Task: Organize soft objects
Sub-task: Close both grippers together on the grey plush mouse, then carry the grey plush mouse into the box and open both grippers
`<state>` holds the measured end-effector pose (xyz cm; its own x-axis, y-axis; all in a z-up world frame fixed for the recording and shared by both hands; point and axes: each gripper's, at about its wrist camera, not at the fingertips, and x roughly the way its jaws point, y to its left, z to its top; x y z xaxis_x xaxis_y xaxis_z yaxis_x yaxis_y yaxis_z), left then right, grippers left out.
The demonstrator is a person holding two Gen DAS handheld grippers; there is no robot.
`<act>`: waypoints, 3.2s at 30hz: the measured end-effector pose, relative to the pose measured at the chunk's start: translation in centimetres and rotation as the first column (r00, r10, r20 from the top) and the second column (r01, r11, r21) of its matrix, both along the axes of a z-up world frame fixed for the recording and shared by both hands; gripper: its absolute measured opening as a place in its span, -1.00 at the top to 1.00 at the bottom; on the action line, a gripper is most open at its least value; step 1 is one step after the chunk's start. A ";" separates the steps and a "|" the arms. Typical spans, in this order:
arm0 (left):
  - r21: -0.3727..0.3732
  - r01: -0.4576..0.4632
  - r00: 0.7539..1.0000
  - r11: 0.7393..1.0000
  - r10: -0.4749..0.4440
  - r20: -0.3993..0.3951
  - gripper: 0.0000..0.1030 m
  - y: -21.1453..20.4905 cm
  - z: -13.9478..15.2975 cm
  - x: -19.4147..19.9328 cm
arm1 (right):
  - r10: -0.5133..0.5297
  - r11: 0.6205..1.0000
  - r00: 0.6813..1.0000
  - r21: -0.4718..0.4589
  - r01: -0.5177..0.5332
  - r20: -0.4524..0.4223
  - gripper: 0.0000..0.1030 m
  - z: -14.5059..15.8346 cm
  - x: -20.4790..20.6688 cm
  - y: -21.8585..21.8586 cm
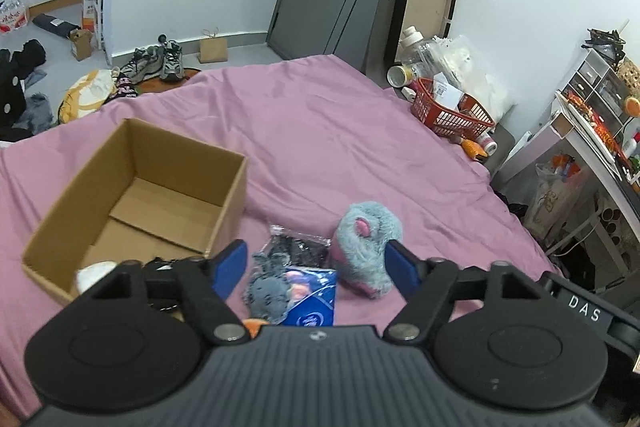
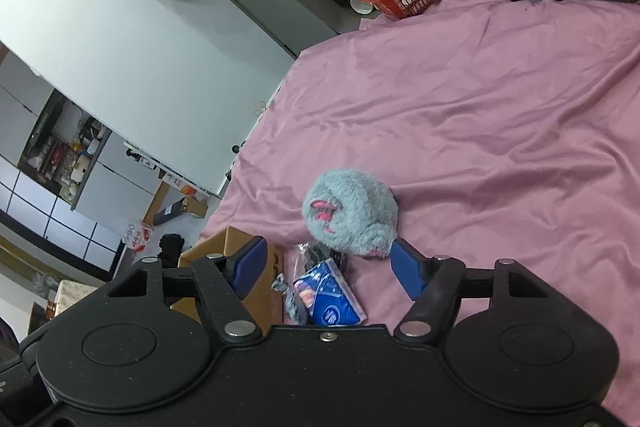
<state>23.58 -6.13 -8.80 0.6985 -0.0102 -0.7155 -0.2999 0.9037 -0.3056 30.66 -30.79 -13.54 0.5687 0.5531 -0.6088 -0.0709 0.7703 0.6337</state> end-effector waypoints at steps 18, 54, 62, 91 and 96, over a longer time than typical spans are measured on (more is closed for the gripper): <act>-0.087 0.007 0.999 0.996 -0.011 -0.053 0.36 -1.7 -6.3 7.6 | 0.047 0.993 0.997 0.109 -0.039 -0.068 0.13 -6.8 5.8 0.9; -0.226 0.015 0.999 0.974 -0.024 -0.038 0.78 -0.8 -4.9 6.2 | 0.067 0.998 0.998 0.010 -0.067 0.018 0.73 -2.1 3.9 2.5; -0.229 0.020 1.000 0.973 -0.014 0.028 0.77 1.3 -1.2 3.0 | 0.077 0.997 0.993 -0.019 -0.075 0.088 0.73 1.9 1.3 4.8; -0.288 -0.034 0.994 0.957 0.062 0.090 0.77 14.8 1.0 -1.6 | 0.161 0.986 0.977 -0.073 -0.152 0.141 0.73 6.2 -2.2 18.1; -0.297 -0.061 0.994 0.953 0.085 0.067 0.77 17.0 -0.3 -1.4 | 0.178 0.982 0.977 -0.083 -0.169 0.118 0.73 5.0 -1.8 20.6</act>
<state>22.13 10.89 -9.11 0.7587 -0.1588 -0.6318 -0.3262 0.7468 -0.5795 28.84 -10.23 -8.49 0.5415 0.6071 -0.5815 -0.2821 0.7828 0.5546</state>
